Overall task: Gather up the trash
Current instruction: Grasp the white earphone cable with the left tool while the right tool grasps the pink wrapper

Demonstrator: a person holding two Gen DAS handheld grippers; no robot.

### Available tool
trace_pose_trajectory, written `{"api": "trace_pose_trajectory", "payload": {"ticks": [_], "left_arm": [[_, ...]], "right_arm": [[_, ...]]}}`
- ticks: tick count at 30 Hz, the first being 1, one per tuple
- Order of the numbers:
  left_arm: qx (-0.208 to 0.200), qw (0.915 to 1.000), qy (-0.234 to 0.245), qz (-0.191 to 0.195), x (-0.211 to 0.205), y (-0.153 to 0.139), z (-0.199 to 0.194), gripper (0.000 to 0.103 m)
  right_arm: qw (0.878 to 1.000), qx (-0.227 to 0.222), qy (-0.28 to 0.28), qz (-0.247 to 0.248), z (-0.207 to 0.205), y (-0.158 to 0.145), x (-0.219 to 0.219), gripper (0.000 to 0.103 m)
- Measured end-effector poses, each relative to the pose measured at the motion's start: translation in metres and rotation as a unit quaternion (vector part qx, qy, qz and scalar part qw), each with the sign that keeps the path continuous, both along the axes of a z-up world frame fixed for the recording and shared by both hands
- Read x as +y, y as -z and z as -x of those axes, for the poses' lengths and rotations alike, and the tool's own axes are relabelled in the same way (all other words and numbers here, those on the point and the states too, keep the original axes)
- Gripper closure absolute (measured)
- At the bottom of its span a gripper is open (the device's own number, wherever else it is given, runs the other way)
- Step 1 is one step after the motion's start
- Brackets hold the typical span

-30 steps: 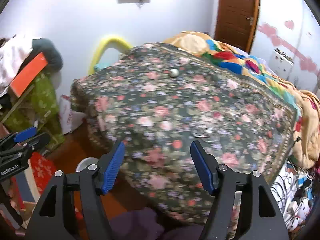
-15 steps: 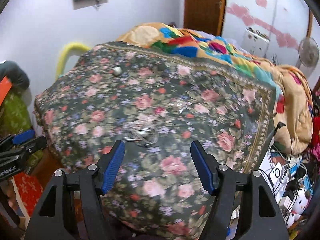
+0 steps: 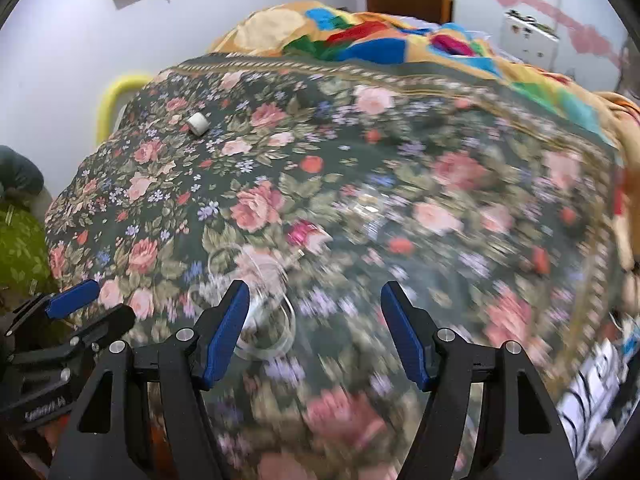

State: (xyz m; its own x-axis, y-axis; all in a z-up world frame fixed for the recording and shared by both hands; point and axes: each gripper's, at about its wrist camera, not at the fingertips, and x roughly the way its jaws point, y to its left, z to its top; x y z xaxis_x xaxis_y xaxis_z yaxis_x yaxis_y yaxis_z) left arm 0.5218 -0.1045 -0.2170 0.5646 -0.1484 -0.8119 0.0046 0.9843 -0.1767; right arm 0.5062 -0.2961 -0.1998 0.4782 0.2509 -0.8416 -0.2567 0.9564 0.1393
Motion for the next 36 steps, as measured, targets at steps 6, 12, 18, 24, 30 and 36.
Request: {"api": "trace_pose_trajectory", "payload": {"ticks": [6,12,18,24,30,36], "left_arm": [[-0.003,1.0000,-0.003,-0.007,0.006,0.014,-0.021,0.034],[-0.002,1.0000,-0.003,-0.008,0.011,0.023,-0.028,0.034],[0.005,0.9999,0.008,0.010,0.004,0.025,-0.024,0.034],[0.020,0.9988,0.042,0.016,-0.018,0.026,-0.023,0.034],[0.036,0.9973,0.063,0.010,-0.040,0.037,-0.028,0.034],[0.070,0.9942,0.082,0.006,-0.061,0.055,-0.039,0.024]], "right_arm": [[1.000,0.000,-0.009,0.025,-0.039,0.031,0.026,0.040],[0.999,0.028,-0.022,0.034,-0.057,0.054,0.038,0.076],[0.999,0.014,-0.022,0.032,-0.055,0.054,0.039,0.085],[1.000,-0.020,0.019,-0.002,-0.050,0.014,0.013,0.085],[0.996,-0.078,0.050,-0.010,-0.030,-0.035,-0.017,0.085],[0.994,-0.088,0.064,-0.010,-0.012,-0.046,-0.044,0.085]]}}
